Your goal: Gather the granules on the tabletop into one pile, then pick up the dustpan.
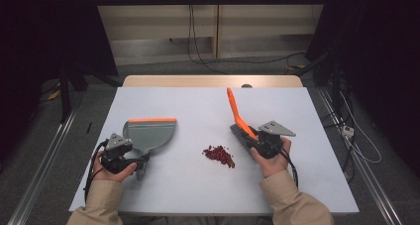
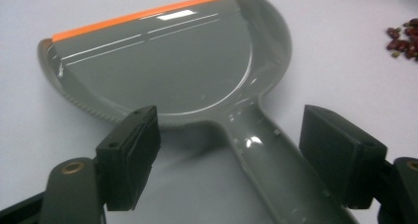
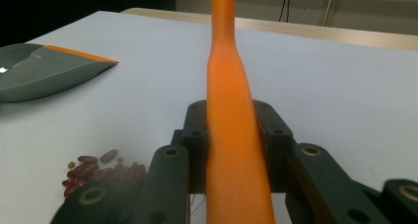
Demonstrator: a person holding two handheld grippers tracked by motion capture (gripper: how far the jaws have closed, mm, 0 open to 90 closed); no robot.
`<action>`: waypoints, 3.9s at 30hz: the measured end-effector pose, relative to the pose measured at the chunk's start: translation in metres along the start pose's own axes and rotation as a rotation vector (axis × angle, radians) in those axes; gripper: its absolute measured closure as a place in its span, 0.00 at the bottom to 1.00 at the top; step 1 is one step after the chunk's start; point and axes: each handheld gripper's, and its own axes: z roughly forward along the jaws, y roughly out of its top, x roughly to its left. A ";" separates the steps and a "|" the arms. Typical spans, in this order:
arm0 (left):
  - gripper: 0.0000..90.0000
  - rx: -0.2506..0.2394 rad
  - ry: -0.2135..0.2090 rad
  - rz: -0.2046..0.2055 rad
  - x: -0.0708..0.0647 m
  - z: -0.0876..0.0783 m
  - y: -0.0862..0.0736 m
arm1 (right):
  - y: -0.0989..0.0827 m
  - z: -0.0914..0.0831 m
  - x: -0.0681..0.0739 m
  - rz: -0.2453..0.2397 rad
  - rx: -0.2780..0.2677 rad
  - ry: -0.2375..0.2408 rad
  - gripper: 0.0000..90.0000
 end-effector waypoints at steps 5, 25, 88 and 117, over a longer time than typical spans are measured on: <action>0.22 -0.009 0.017 -0.012 -0.004 -0.004 0.000 | 0.000 -0.001 0.002 0.000 -0.005 0.000 0.79; 0.60 0.135 0.009 -0.040 0.002 0.024 0.008 | 0.000 -0.003 0.000 0.004 -0.006 -0.005 0.79; 0.70 0.242 -0.471 0.403 -0.058 -0.005 0.000 | 0.021 0.003 0.000 -0.109 0.236 -0.025 0.79; 0.70 0.253 -0.490 0.405 -0.064 0.003 0.002 | 0.005 -0.002 0.047 -0.115 0.196 -0.037 0.79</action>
